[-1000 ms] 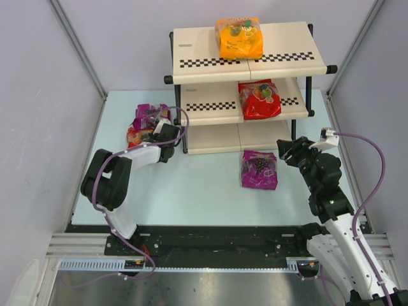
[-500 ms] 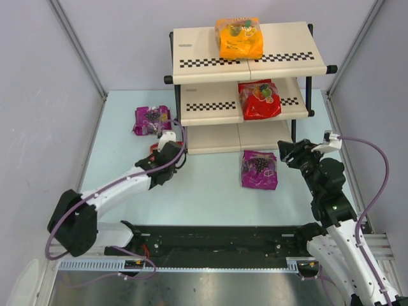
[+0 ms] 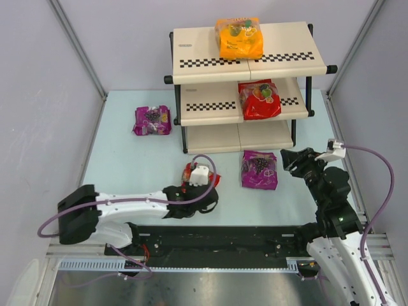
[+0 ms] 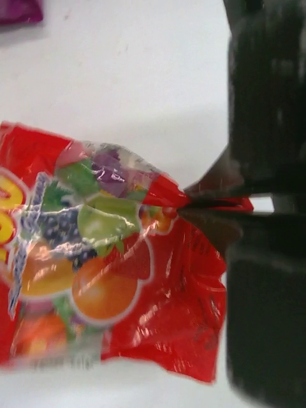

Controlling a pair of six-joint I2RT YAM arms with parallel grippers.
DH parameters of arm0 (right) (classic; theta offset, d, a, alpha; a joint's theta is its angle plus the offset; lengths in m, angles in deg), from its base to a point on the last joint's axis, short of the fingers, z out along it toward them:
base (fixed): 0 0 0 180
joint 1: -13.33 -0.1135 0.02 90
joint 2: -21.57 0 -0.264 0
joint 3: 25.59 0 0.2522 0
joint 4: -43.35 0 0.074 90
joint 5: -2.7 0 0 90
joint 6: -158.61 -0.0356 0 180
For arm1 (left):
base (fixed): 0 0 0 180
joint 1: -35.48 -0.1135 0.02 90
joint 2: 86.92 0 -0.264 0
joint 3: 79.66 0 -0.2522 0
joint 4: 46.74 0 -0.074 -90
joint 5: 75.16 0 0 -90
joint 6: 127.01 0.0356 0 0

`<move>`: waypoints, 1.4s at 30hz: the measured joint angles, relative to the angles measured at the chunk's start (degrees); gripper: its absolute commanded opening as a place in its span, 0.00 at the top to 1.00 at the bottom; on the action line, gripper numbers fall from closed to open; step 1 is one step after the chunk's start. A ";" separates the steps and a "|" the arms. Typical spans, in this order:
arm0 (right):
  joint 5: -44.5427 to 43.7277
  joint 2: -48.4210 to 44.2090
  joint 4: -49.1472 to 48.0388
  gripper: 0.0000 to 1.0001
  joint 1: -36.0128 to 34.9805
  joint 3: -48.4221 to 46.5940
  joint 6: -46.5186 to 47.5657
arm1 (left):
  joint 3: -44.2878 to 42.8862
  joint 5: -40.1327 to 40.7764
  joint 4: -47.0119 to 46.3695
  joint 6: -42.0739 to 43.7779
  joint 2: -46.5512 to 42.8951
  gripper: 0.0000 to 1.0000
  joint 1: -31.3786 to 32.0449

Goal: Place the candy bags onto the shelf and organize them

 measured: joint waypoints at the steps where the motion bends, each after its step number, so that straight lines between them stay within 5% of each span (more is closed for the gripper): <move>1: -0.02 -0.33 0.61 0.46 -0.02 0.00 0.00 | -0.61 0.02 -0.52 -0.87 1.99 0.63 1.38; 2: -0.02 -0.70 1.33 0.46 -0.02 0.02 0.00 | -1.42 -0.02 -0.87 -1.55 3.50 0.39 2.32; 6: 0.02 -1.99 4.13 0.35 -0.28 0.04 -0.07 | -8.07 0.24 -3.37 -3.23 9.16 0.19 6.29; 12: -0.02 -5.18 8.57 0.31 -1.33 0.96 -1.29 | -12.22 2.01 -7.32 -3.30 6.56 0.15 9.35; 21: -0.87 -6.08 9.53 0.30 -6.86 5.51 -5.62 | -0.74 9.05 -2.62 -5.25 -16.39 0.12 9.35; 32: -17.64 7.67 2.05 0.27 -34.95 7.76 -11.02 | 8.37 10.99 4.15 -11.52 -19.34 0.12 9.33; 42: -27.52 21.18 -8.94 0.26 -48.13 11.34 -20.74 | 11.78 11.28 4.17 -12.96 -20.90 0.12 9.33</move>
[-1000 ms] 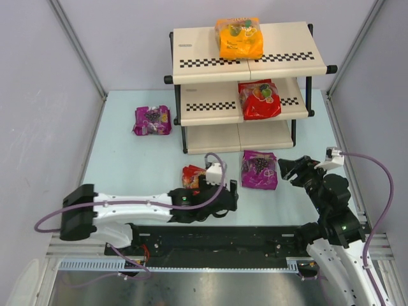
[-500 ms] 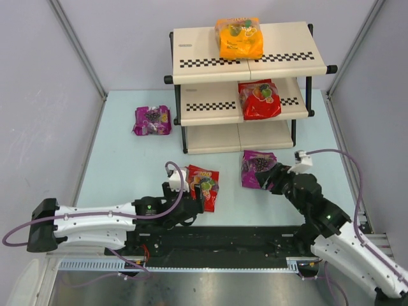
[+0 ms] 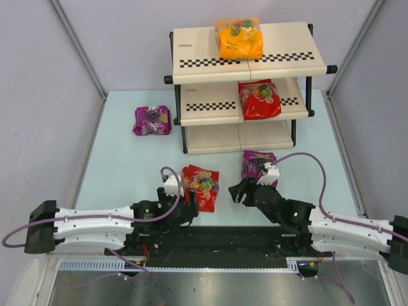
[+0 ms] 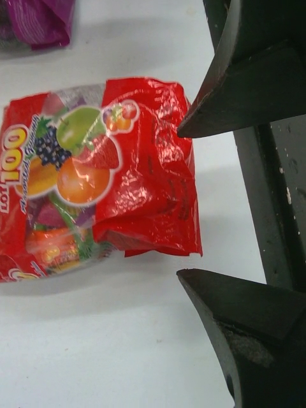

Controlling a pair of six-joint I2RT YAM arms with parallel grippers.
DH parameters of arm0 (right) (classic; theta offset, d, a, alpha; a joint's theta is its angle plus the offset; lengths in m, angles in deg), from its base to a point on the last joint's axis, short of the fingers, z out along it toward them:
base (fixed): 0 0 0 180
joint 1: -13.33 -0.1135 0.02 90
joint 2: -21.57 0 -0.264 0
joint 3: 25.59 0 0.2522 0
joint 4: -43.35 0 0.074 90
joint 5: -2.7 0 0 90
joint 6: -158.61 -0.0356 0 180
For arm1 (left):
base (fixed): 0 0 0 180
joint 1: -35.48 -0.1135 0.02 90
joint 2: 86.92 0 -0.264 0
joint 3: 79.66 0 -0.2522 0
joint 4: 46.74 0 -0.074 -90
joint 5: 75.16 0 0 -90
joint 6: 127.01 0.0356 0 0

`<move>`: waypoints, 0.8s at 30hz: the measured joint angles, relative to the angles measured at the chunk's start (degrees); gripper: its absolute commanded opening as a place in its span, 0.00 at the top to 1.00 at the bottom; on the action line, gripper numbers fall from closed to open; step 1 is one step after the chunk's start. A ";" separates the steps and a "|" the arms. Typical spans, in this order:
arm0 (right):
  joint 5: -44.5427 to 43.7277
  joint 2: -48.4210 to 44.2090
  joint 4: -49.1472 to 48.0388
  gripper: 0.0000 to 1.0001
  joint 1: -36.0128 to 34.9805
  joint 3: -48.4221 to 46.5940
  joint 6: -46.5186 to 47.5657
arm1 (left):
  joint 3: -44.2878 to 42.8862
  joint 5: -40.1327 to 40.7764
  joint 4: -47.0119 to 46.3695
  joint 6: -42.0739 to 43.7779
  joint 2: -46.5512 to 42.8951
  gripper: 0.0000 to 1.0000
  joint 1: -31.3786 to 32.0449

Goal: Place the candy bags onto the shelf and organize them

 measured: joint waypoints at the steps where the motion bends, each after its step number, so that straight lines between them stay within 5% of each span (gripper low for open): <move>1: -0.46 1.64 -1.49 0.26 -1.20 0.68 -1.49 | 0.74 0.02 -0.11 -0.11 -0.17 0.12 0.00; 8: -2.25 11.58 -9.66 0.26 -5.35 1.90 -6.93 | 3.54 0.17 -0.63 -0.98 -2.34 0.12 0.00; 14: -6.84 3.82 -7.06 0.26 -2.16 -0.87 -2.40 | 4.68 0.94 -0.48 -1.44 -5.49 0.12 -0.02; 19: -8.09 -8.94 -4.92 0.24 11.98 -8.28 8.00 | 5.99 1.14 -0.46 -1.49 -7.19 0.12 0.00; 24: -0.68 -10.45 -5.25 0.24 31.36 -16.94 16.55 | 6.14 1.25 -0.44 -1.40 -7.58 0.12 0.00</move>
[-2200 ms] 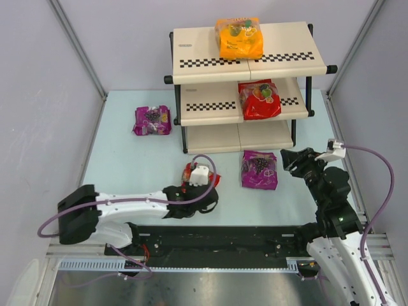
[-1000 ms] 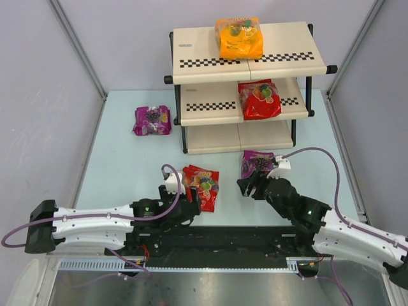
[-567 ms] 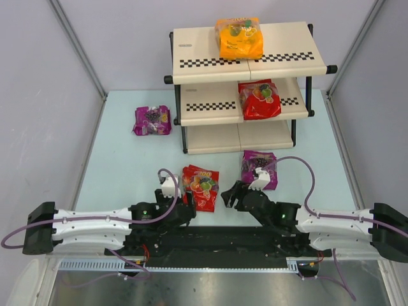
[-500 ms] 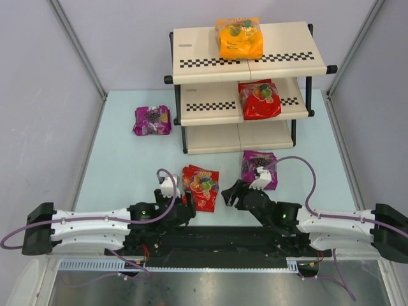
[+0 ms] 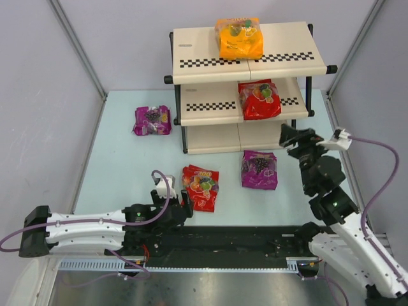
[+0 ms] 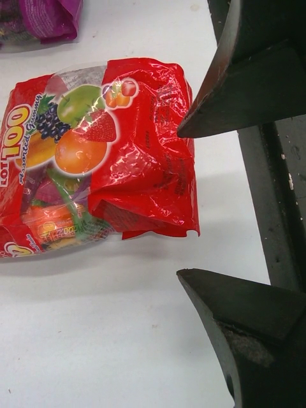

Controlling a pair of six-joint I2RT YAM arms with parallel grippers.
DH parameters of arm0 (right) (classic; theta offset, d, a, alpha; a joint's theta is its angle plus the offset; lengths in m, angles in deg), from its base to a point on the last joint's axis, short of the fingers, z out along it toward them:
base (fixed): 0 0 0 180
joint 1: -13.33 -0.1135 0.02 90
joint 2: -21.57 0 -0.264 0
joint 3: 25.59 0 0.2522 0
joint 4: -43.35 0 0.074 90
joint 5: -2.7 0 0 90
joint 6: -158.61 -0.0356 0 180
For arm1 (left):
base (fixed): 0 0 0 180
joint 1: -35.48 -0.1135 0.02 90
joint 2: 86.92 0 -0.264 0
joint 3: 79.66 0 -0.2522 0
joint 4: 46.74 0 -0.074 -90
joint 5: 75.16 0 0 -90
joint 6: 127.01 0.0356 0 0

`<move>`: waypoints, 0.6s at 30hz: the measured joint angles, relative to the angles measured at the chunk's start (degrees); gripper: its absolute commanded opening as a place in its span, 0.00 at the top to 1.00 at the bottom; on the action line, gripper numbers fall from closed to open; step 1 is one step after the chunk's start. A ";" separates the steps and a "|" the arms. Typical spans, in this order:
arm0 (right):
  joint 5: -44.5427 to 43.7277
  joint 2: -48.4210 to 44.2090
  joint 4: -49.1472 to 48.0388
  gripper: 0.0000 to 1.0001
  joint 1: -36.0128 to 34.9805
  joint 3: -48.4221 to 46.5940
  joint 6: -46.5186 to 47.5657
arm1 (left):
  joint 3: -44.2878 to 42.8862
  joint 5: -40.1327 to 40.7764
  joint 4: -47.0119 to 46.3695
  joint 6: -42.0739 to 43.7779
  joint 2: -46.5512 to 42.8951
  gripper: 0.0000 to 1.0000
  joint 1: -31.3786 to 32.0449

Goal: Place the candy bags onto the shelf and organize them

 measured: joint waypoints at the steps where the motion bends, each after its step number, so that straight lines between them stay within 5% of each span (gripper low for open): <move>1: 2.69 1.03 -0.74 0.24 4.35 -1.29 1.40 | 0.00 0.09 -0.02 0.07 0.00 0.12 -0.02; 9: 26.16 15.63 -9.60 0.27 23.69 -3.93 6.03 | 0.00 1.03 0.35 0.59 -0.37 0.12 0.00; 18: 38.69 26.60 -13.68 0.27 27.21 -7.41 8.22 | 0.00 1.55 0.63 1.07 -2.08 0.11 0.00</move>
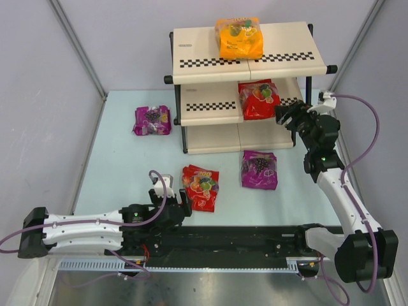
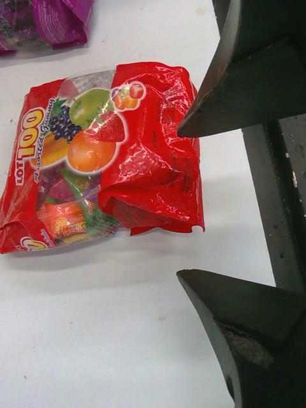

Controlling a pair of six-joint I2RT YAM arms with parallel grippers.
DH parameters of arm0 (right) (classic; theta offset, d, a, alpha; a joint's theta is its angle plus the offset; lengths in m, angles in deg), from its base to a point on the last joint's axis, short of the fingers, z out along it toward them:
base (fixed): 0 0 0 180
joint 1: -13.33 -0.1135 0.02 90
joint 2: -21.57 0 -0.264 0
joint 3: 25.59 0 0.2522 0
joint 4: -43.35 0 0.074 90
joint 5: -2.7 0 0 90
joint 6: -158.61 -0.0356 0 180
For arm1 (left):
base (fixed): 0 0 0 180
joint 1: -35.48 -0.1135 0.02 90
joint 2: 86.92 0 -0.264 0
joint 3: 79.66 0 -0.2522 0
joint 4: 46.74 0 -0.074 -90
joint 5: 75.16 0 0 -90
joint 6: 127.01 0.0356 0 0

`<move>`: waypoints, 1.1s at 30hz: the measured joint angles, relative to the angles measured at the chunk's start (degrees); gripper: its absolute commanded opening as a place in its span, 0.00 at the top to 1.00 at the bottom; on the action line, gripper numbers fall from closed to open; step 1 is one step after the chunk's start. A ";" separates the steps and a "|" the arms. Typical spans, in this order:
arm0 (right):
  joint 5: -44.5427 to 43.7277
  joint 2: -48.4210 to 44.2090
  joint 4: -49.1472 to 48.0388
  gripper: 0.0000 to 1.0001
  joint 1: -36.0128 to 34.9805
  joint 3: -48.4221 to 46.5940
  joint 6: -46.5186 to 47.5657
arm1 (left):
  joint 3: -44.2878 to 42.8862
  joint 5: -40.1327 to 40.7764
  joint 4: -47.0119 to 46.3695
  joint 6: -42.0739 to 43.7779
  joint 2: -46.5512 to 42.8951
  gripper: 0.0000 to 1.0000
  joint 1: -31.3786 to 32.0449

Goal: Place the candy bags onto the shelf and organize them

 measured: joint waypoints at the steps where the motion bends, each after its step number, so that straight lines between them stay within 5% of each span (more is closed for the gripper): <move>1: 0.48 0.24 -0.68 0.27 0.07 -0.61 0.11 | 0.00 0.00 0.02 0.00 -0.02 0.11 0.00; 12: 2.45 4.15 -4.98 0.29 0.17 -3.10 0.81 | 0.00 1.11 0.04 1.07 -0.59 0.10 0.00; 19: 3.87 11.50 -7.15 0.64 0.24 -4.63 0.79 | 0.00 1.38 0.04 1.49 -0.61 0.10 0.00; 23: 5.53 13.25 -8.59 0.97 0.24 -5.14 0.39 | 0.00 1.40 0.37 1.44 -0.68 0.10 0.00; 33: 7.65 4.42 -6.03 1.00 -0.11 -0.92 0.11 | 1.66 1.38 0.81 1.16 -3.13 0.10 0.00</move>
